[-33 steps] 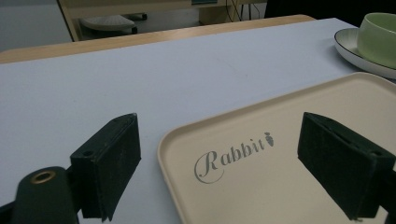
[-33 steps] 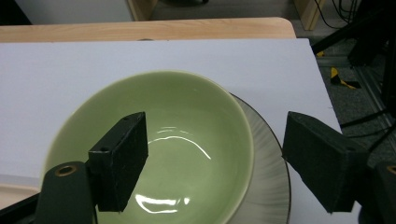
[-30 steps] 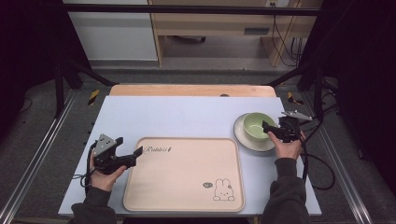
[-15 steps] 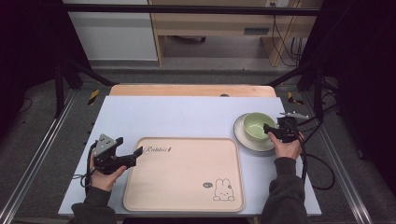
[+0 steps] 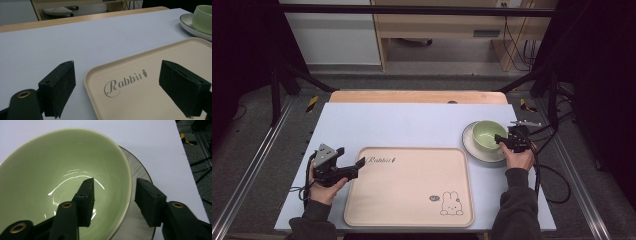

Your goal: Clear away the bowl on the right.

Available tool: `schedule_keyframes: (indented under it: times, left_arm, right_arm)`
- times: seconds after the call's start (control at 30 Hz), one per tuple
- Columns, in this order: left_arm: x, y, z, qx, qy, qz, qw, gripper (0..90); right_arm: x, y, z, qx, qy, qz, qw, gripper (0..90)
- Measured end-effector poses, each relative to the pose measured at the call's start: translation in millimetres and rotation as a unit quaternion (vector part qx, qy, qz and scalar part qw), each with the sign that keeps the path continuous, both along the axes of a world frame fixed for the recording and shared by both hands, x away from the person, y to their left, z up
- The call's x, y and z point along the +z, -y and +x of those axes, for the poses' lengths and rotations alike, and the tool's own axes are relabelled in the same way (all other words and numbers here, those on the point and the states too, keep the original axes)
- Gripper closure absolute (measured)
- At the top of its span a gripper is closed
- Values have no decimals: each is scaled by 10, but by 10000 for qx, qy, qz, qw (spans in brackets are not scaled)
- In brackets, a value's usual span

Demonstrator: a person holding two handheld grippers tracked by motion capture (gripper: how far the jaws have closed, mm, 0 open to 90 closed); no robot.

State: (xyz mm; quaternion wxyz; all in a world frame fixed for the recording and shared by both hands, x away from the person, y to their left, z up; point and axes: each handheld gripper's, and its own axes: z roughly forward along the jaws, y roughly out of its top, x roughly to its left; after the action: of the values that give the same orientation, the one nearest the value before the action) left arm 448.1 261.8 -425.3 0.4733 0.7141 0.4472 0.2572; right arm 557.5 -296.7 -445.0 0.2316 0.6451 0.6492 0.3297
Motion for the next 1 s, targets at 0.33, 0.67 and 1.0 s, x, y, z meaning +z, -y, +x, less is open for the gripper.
schedule_keyframes:
  times: [0.33, 0.67, 1.0]
  left_arm:
    - [-8, -2, 6, -1, -16, -13, 10000, 138]
    - [-9, -1, 6, -29, -20, -11, 10000, 141]
    - [-11, 3, 7, -44, -25, -10, 10000, 144]
  right_arm:
    - [-29, 34, 29, -45, -175, 29, 9998, 644]
    - [-59, 41, 70, -129, -273, 210, 9993, 720]
    - [-60, 45, 94, -234, -367, 466, 9980, 780]
